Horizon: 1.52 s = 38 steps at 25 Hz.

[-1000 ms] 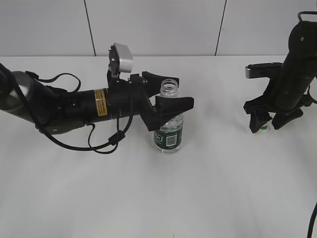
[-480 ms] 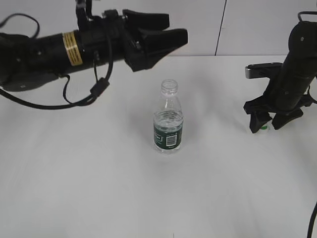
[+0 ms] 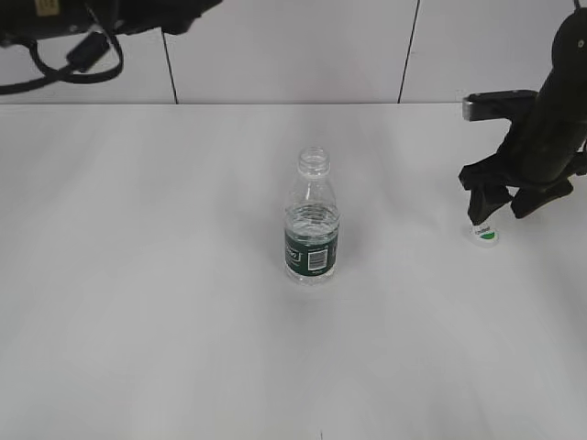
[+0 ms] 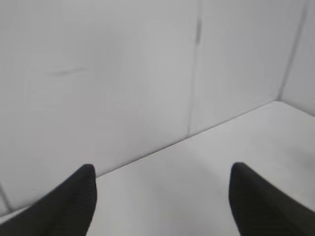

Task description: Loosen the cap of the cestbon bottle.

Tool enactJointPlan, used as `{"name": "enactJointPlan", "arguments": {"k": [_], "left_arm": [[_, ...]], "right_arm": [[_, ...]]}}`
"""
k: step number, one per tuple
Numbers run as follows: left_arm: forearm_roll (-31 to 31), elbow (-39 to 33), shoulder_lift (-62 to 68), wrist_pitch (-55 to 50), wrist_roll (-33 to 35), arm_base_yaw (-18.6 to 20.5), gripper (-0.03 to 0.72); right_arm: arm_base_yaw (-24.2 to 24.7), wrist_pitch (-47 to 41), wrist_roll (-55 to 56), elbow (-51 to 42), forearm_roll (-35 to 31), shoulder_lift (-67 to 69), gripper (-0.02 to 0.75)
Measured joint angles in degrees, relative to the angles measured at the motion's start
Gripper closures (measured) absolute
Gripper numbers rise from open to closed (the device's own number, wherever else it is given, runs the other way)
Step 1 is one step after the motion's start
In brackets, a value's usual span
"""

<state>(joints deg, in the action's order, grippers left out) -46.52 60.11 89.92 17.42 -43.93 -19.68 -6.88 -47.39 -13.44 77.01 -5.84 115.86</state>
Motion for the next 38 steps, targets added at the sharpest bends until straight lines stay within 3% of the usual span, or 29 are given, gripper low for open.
{"name": "enactJointPlan", "arguments": {"k": [12, 18, 28, 33, 38], "left_arm": [[6.65, 0.0, -3.71, -31.61, 0.19, 7.11, 0.205], [21.32, 0.0, -3.71, -38.83, 14.5, 9.31, 0.224], [40.82, 0.0, -2.17, -48.94, 37.36, 19.51, 0.224], [42.15, 0.0, -2.31, -52.52, 39.46, 21.45, 0.224], [39.52, 0.0, -6.45, -53.36, 39.74, 21.4, 0.224]], "right_arm": [[0.0, -10.22, 0.33, 0.0, -0.25, -10.47, 0.242], [0.0, -12.83, 0.44, 0.0, -2.22, -13.87, 0.242], [0.0, -14.48, 0.44, 0.0, -3.04, -15.18, 0.242], [0.0, -14.72, 0.44, 0.0, -3.95, -15.36, 0.242], [0.0, -15.03, 0.44, 0.0, -4.48, -15.46, 0.242]]}}
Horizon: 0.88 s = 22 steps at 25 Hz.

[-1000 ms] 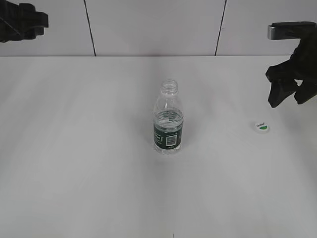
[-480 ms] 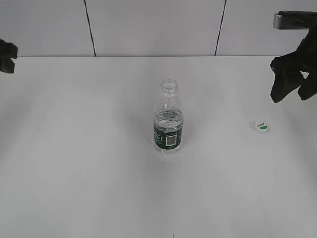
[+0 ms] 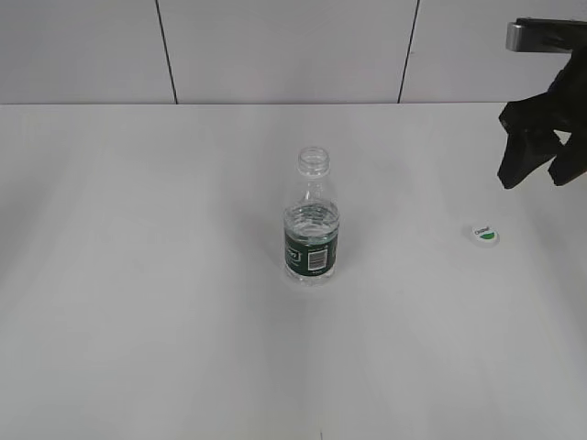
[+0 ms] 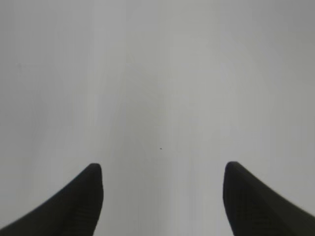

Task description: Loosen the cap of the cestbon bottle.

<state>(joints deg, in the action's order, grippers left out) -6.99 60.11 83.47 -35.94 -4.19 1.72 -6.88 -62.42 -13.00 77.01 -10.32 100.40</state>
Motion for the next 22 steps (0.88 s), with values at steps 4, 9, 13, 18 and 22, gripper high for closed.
{"name": "enactJointPlan", "arguments": {"k": [4, 9, 13, 18, 22], "left_arm": [[-0.94, 0.0, -6.63, -0.36, 0.0, 0.0, 0.224], [-1.67, 0.0, -16.45, -5.6, 0.02, 0.0, 0.225], [-2.33, 0.0, -25.88, -10.08, 0.14, 0.0, 0.225], [-2.41, 0.0, -38.98, -16.93, 1.15, 0.0, 0.225], [-0.61, -1.51, -48.27, -19.25, 3.4, 0.0, 0.225]], "right_arm": [[0.0, 0.37, 0.0, 0.0, -0.06, -0.11, 0.242], [0.0, 0.78, 0.0, 0.0, -0.06, -0.11, 0.242], [0.0, 0.78, 0.0, 0.0, -0.06, -0.11, 0.242], [0.0, 0.78, 0.0, 0.0, -0.06, -0.45, 0.242], [0.0, 0.78, 0.0, 0.0, -0.11, -1.97, 0.242]]}}
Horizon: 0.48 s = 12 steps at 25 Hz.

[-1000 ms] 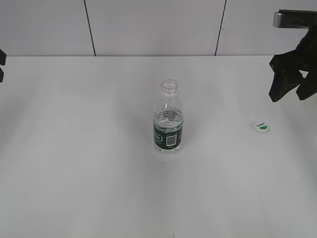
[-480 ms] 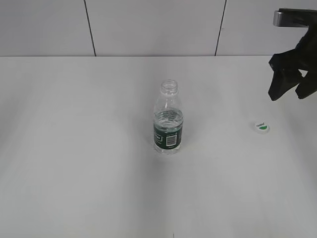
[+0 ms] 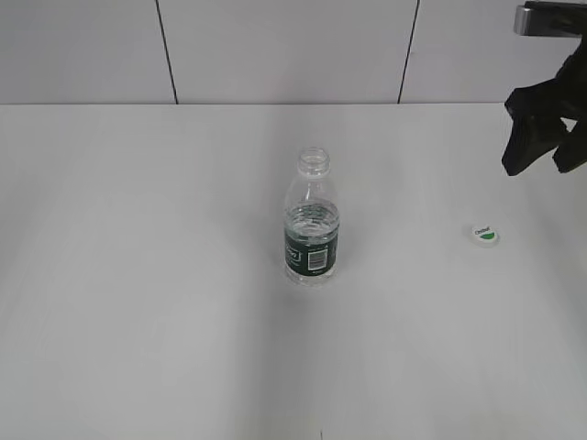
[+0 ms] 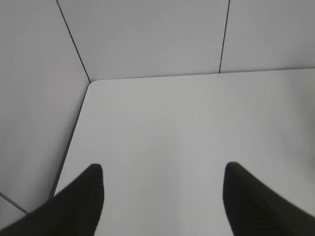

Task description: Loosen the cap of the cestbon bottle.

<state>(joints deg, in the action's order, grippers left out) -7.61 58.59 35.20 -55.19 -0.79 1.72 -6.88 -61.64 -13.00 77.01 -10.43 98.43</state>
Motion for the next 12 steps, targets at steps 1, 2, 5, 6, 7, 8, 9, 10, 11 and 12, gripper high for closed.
{"name": "enactJointPlan", "arguments": {"k": [1, 2, 5, 6, 7, 8, 9, 10, 11, 12], "left_arm": [[0.55, -1.02, -2.25, -0.26, 0.28, 0.0, 0.225], [1.0, -2.17, -5.05, -0.68, 0.43, 0.0, 0.225], [1.64, -6.06, -12.62, -2.71, 0.79, 0.0, 0.225], [1.83, -7.7, -15.05, -3.51, 0.79, 0.0, 0.225], [1.94, -9.31, -17.44, -4.41, 0.79, 0.0, 0.225], [2.14, -10.64, -19.36, -5.1, 0.79, 0.0, 0.225], [2.31, -12.13, -21.59, -5.84, 0.79, 0.0, 0.225], [2.55, -13.51, -23.72, -6.15, 0.79, 0.0, 0.225], [2.97, -14.71, -25.81, -6.3, 0.79, 0.0, 0.225], [3.53, -16.2, -27.45, -6.3, 1.1, 0.0, 0.225]], "right_arm": [[0.0, 0.12, 0.0, 0.0, 0.0, -0.64, 0.242], [0.0, 0.28, 0.0, 0.0, 0.0, -1.08, 0.242], [0.0, 0.4, 0.0, 0.0, 0.0, -2.75, 0.242], [0.0, 0.4, 0.0, 0.0, 0.0, -3.26, 0.242], [0.0, 0.46, 0.0, 0.0, 0.0, -3.83, 0.242], [0.0, 0.53, 0.0, 0.0, 0.0, -4.39, 0.242], [0.0, 0.53, 0.0, 0.0, 0.0, -4.84, 0.242], [0.0, 0.53, 0.0, 0.0, 0.0, -5.21, 0.242], [0.0, 0.53, 0.0, 0.0, 0.0, -5.61, 0.242], [0.0, 0.53, 0.0, 0.0, 0.0, -5.95, 0.242]]}}
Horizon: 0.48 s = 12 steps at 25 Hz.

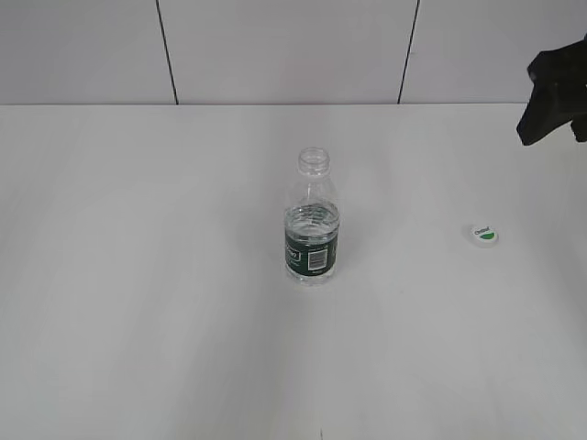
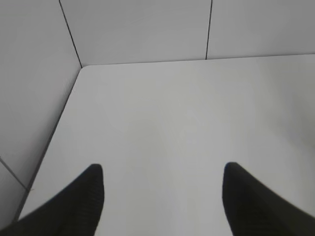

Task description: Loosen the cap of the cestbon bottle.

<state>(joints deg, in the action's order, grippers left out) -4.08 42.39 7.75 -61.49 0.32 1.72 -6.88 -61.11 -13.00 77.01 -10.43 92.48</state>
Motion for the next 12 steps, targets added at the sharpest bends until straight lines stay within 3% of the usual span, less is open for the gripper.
{"name": "enactJointPlan", "arguments": {"k": [5, 12], "left_arm": [[2.87, -6.99, -7.51, 0.49, 0.47, 0.0, 0.225], [4.89, -11.91, -8.09, 0.46, 1.46, 0.0, 0.225]], "right_arm": [[0.0, -0.02, -0.03, 0.0, 0.0, -0.96, 0.242], [0.0, 0.04, -0.03, 0.0, -0.06, -1.66, 0.242]]}}
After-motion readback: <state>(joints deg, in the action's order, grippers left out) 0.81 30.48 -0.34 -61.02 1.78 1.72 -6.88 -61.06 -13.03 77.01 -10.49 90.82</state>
